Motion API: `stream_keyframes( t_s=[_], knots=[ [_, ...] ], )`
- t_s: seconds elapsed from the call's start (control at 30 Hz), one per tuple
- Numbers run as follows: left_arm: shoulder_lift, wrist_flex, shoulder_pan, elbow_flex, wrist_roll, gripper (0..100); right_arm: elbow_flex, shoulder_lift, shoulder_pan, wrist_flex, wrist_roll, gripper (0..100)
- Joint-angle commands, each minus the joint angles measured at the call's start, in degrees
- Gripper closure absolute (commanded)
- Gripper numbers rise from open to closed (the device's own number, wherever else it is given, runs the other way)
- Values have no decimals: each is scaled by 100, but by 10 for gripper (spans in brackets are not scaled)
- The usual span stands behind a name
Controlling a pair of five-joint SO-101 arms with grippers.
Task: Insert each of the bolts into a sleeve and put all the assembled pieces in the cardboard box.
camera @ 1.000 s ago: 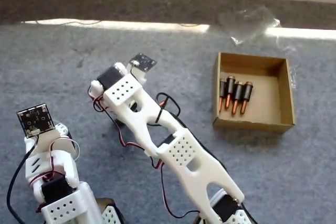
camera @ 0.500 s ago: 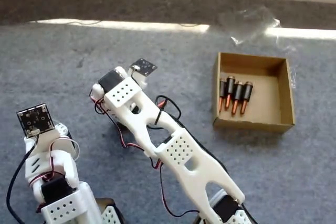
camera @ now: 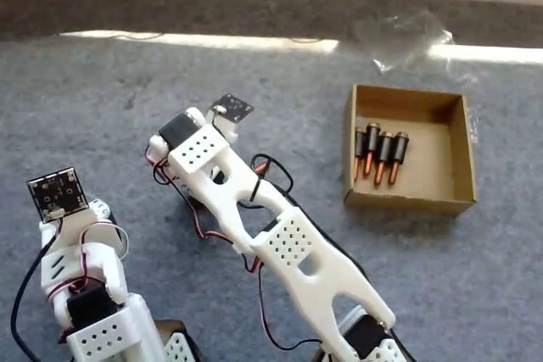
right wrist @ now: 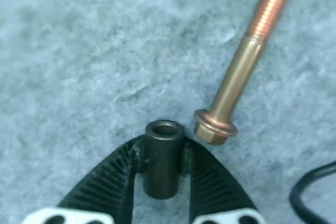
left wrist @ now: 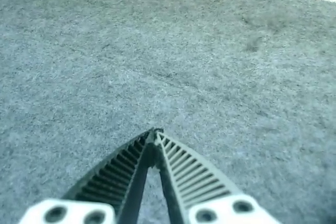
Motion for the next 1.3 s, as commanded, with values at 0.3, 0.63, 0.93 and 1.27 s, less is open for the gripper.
stream_keyframes(
  t_s=[0.3, 0.63, 0.93, 1.27],
  knots=[
    [-66, -123, -4, -48, -18, 995, -84, -1719, 426, 66, 1618, 995],
    [-66, -273, 198, 75, -35, 995, -66, -2993, 752, 75, 3376, 995],
    [-66, -273, 198, 75, -35, 995, 1007, -3468, 1727, 75, 4923, 995],
    [-66, -290, 207, 75, -35, 995, 2826, -4664, 2695, 66, 6769, 995]
  ],
)
